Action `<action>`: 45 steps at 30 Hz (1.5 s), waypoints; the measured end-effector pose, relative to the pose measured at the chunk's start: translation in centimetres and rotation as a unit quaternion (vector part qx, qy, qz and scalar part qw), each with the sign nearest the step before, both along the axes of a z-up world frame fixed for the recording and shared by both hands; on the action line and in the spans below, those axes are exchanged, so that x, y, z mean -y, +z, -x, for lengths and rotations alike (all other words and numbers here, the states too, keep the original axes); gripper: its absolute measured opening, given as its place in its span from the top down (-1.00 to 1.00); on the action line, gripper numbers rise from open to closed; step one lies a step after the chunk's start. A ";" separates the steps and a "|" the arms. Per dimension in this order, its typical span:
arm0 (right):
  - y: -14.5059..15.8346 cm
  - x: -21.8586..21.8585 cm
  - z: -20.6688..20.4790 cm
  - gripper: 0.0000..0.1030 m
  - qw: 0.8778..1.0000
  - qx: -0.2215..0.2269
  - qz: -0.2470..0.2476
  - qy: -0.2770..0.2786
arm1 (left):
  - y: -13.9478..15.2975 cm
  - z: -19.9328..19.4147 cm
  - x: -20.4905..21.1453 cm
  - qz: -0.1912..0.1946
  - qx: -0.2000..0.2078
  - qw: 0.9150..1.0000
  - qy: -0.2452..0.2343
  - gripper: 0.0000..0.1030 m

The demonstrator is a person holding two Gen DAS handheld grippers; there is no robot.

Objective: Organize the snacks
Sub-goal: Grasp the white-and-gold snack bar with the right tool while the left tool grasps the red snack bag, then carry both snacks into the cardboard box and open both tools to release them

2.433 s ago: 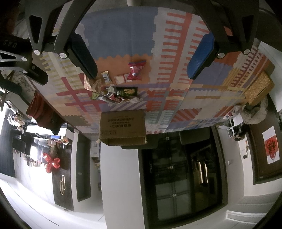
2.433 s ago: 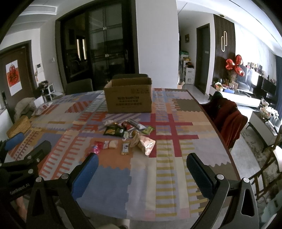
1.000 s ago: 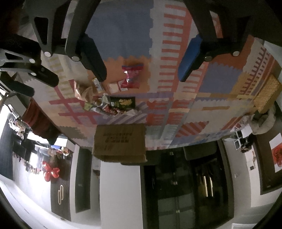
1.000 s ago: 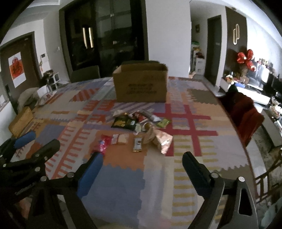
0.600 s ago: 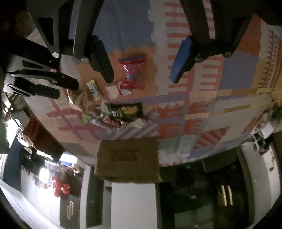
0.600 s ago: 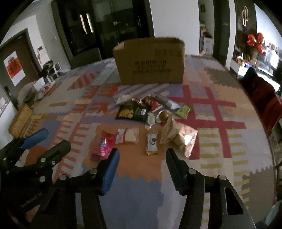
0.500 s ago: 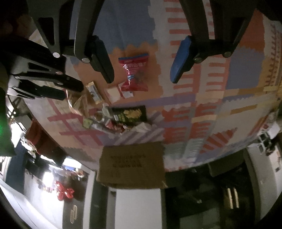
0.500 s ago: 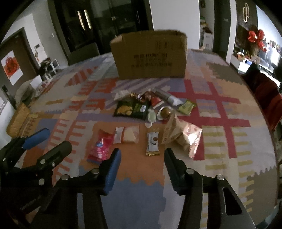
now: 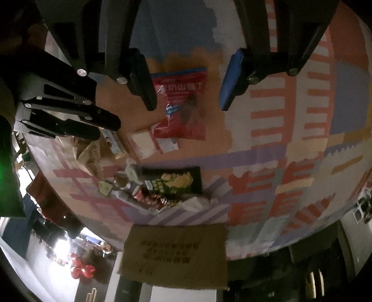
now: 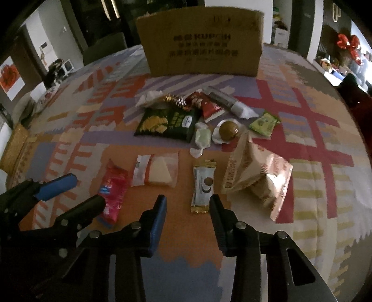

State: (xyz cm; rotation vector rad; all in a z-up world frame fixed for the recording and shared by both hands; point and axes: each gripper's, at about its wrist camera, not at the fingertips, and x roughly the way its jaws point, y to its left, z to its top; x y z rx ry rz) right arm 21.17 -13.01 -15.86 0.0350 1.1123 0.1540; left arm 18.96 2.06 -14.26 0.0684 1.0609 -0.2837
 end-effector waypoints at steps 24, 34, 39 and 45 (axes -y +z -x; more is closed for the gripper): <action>-1.2 0.0 -3.3 0.56 0.999 -0.003 0.017 0.033 | -2.3 -2.5 0.2 0.015 -0.047 0.998 0.029 0.31; 0.3 -0.1 -2.3 0.60 0.999 0.013 0.008 0.039 | -0.4 -1.9 -0.3 0.011 -0.019 0.999 0.045 0.36; 2.2 0.0 -1.3 0.60 0.998 0.036 0.006 0.045 | 1.4 -1.4 -0.2 0.013 0.003 0.999 0.042 0.36; 4.9 0.2 -0.4 0.60 0.996 0.072 0.008 0.046 | 3.8 -1.1 0.2 0.012 0.027 0.999 0.037 0.36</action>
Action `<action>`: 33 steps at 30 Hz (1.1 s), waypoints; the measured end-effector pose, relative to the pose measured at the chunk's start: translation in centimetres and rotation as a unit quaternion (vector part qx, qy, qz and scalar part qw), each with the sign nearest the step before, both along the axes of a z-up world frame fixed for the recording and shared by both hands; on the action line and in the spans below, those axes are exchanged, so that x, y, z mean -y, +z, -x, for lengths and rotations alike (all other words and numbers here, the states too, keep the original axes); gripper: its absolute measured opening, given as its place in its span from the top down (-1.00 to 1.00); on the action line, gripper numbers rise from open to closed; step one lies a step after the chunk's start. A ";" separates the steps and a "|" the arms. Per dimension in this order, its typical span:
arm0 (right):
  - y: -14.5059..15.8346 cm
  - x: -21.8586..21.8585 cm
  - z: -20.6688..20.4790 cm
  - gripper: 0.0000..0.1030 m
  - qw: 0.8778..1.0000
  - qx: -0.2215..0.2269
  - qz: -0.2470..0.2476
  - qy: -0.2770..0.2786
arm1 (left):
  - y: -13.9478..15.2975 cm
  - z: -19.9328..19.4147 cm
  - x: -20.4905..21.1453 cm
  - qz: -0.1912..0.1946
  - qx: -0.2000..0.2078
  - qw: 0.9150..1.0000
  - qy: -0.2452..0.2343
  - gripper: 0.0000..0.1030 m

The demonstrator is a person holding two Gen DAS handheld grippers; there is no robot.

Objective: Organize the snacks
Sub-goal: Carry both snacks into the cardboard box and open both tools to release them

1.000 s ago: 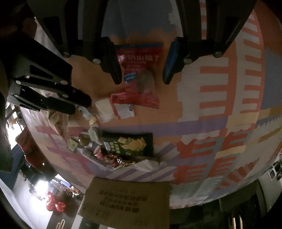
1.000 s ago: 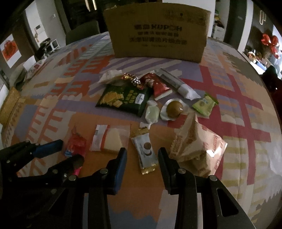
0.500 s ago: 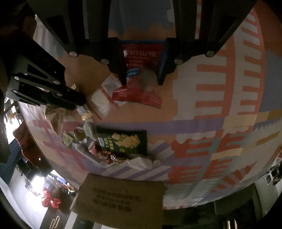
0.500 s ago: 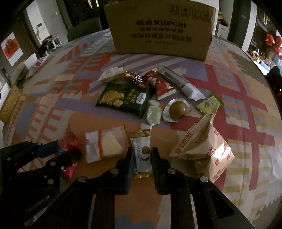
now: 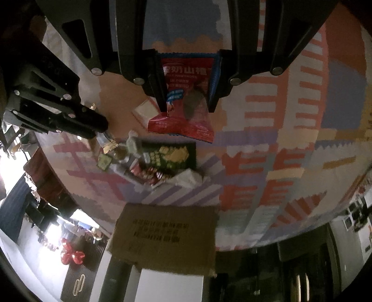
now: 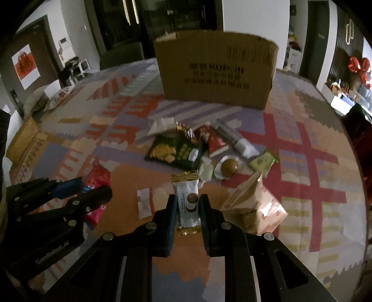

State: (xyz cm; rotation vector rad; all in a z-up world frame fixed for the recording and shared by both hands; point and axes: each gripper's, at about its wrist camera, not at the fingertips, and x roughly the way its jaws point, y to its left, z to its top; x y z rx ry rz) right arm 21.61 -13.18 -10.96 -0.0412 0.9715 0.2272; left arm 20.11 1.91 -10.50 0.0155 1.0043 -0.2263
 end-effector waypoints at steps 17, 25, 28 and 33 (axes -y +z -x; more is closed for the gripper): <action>7.2 1.0 -0.9 0.60 0.997 0.082 -0.008 -0.013 | 7.5 -3.0 0.9 0.014 0.068 0.997 -0.032 0.36; 9.7 1.9 -3.7 0.60 0.993 0.113 -0.012 -0.022 | 10.6 -6.3 2.1 0.003 0.107 0.993 -0.048 0.36; 10.4 2.3 -5.1 0.60 0.992 0.119 -0.015 -0.026 | 11.5 -7.8 2.3 0.010 0.111 0.993 -0.048 0.36; 11.5 2.7 -7.2 0.60 0.991 0.133 -0.016 -0.031 | 12.6 -9.7 2.9 0.008 0.123 0.991 -0.048 0.36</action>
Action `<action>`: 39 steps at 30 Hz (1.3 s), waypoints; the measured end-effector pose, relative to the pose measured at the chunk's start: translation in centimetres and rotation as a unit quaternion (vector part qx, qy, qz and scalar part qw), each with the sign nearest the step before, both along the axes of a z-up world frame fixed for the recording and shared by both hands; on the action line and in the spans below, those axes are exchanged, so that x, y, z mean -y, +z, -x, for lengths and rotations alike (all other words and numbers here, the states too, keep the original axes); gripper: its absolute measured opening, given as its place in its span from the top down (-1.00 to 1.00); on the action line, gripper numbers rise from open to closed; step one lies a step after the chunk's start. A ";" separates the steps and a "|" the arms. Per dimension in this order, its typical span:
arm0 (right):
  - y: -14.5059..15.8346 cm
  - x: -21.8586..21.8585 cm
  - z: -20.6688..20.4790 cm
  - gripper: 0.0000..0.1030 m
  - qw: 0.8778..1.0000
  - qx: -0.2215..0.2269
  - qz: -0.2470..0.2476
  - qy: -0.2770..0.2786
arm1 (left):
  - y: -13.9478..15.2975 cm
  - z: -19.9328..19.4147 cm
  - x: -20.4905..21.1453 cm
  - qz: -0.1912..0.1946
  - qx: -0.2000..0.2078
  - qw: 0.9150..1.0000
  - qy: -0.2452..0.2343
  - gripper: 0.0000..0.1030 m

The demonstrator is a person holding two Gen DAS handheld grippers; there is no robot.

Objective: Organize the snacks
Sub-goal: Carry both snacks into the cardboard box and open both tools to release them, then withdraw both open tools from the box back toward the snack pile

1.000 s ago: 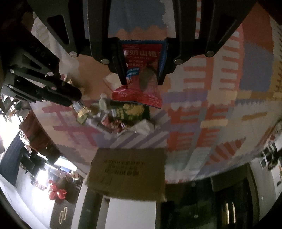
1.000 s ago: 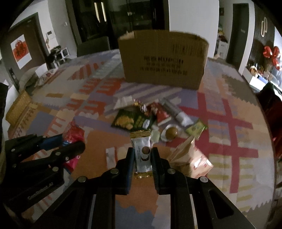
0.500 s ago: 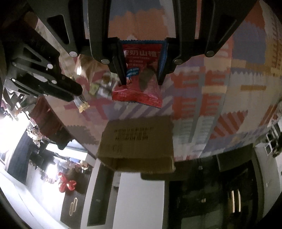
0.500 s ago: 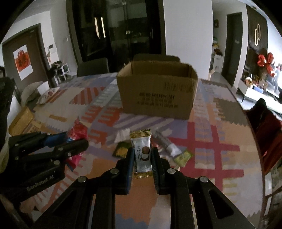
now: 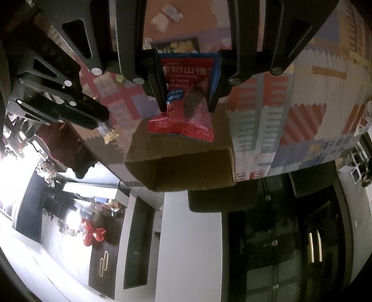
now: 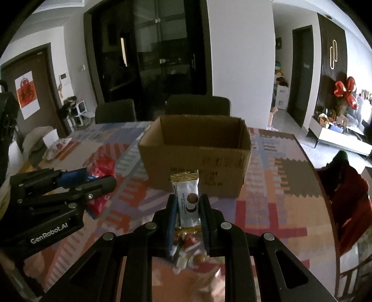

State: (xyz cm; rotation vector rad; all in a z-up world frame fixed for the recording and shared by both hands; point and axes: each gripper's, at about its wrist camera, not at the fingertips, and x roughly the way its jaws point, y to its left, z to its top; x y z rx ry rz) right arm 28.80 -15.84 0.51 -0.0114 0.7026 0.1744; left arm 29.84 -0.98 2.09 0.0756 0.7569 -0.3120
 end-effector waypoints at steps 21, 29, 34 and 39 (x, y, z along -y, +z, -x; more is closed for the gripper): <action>2.0 1.3 -12.3 0.60 1.000 -0.029 0.002 0.001 | 2.8 -12.9 2.4 0.000 -0.049 0.999 0.000 0.37; 1.1 1.8 -16.6 0.60 0.998 -0.070 0.002 -0.006 | 1.6 -17.1 2.8 -0.002 -0.098 0.995 0.009 0.34; 0.5 2.2 -18.6 0.59 0.996 -0.088 -0.001 -0.019 | 1.5 -19.0 2.8 -0.005 -0.106 0.994 0.027 -0.17; 0.2 2.4 -19.0 0.09 0.995 -0.096 0.007 -0.033 | 1.8 -19.0 2.3 -0.015 -0.092 0.995 0.037 -0.31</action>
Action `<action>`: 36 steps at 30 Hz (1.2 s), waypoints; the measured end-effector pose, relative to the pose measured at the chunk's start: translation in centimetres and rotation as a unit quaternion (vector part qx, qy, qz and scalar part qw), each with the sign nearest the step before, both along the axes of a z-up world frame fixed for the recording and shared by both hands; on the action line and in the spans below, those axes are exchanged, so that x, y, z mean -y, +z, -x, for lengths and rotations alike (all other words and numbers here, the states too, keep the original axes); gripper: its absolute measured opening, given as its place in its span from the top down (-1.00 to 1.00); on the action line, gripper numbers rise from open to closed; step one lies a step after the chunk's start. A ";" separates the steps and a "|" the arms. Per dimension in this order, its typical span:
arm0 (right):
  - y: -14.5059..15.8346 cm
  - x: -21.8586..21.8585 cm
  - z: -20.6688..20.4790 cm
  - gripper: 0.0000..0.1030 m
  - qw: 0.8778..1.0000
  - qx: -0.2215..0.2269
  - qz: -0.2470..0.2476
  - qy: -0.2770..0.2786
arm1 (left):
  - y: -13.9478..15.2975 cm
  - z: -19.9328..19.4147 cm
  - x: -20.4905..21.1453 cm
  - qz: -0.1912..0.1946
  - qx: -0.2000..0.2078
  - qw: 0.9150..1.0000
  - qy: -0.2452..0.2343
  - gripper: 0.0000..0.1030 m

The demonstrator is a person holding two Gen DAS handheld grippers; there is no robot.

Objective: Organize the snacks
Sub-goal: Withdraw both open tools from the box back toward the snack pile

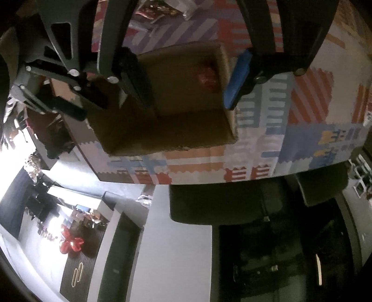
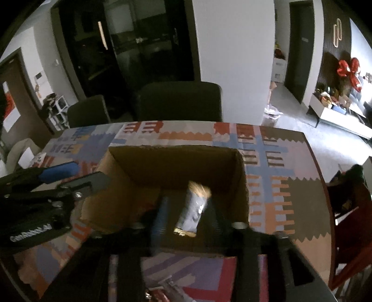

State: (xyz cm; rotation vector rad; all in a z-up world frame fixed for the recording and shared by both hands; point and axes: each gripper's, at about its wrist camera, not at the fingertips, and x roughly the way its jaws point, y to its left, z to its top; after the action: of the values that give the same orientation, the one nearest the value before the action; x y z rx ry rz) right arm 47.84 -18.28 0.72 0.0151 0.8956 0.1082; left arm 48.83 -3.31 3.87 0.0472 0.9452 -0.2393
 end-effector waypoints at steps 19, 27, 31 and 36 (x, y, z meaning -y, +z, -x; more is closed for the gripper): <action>3.3 0.4 7.9 -0.07 0.999 0.040 0.000 0.004 | 3.7 9.8 -1.5 -0.027 0.086 0.996 0.003 -0.52; 3.9 -0.3 11.9 -0.07 0.998 0.049 -0.019 0.025 | 4.5 14.2 -2.0 -0.003 0.105 0.995 0.001 -0.59; 3.6 -0.5 13.8 -0.07 0.998 0.050 -0.020 0.033 | 4.2 16.4 -2.1 -0.007 0.117 0.993 0.002 -0.61; 2.7 -0.4 15.8 -0.07 0.998 0.047 -0.020 0.037 | 3.1 18.5 -2.1 0.002 0.117 0.993 0.005 -0.61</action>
State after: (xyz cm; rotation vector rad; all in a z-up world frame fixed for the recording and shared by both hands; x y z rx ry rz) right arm 32.08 -17.85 3.46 0.0134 0.8003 0.1948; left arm 30.32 -1.17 7.02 0.0666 0.7111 -0.2213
